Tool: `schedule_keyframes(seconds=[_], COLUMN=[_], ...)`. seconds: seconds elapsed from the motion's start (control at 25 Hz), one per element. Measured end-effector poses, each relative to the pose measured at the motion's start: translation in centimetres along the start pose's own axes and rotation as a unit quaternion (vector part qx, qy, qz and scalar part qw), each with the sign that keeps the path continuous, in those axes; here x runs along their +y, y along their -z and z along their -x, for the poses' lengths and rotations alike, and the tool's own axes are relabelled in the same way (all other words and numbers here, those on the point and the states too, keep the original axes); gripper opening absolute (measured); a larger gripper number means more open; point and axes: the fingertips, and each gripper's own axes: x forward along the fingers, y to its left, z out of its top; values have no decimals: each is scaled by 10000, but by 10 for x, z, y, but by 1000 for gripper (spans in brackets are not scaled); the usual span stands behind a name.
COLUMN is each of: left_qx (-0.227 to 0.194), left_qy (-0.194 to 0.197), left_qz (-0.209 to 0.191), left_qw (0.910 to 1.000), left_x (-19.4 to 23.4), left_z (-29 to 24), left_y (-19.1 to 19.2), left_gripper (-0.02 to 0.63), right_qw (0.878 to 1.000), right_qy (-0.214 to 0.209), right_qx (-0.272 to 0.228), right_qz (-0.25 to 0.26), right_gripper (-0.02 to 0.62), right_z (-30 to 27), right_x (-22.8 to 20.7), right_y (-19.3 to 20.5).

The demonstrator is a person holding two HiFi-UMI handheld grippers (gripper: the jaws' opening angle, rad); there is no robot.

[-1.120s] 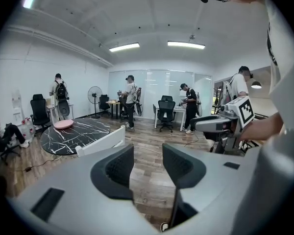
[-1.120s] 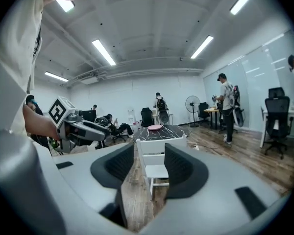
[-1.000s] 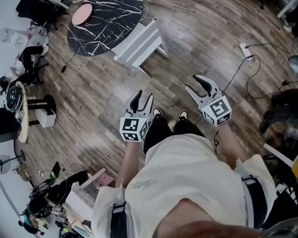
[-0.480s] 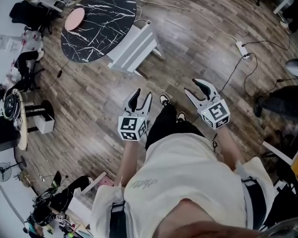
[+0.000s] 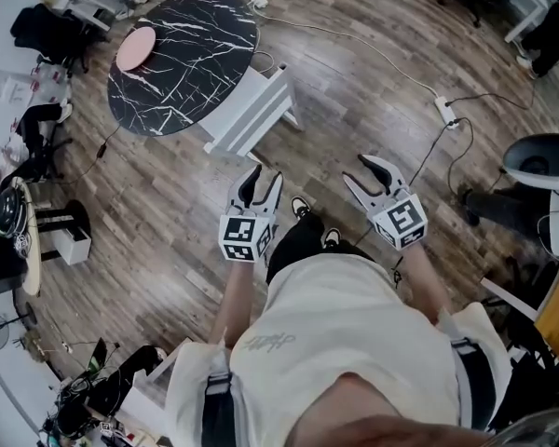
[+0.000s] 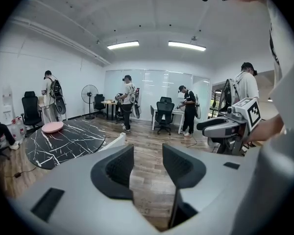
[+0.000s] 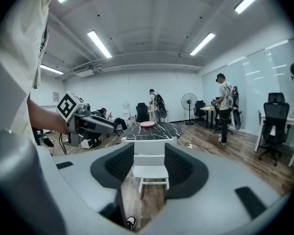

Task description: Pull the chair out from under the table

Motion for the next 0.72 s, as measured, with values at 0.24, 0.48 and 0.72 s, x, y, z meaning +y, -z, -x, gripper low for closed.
schedule_keyframes(seconds=[0.24, 0.48, 0.72], left_qx=[-80, -187, -452], left_qy=[-27, -37, -29], left_qz=[-59, -97, 324], left_qw=[9999, 9998, 9984], left_x=[48, 108, 136], left_z=[-17, -30, -31], left_y=[-20, -30, -45], left_gripper=[198, 198, 198], right_qw=[9998, 9987, 9968], right_qy=[-52, -198, -394], right_qx=[85, 83, 132], right_qz=[163, 461, 683], right_gripper=[192, 192, 193], right_z=[-48, -113, -144], right_x=[-5, -2, 10], right_y=[-28, -57, -89])
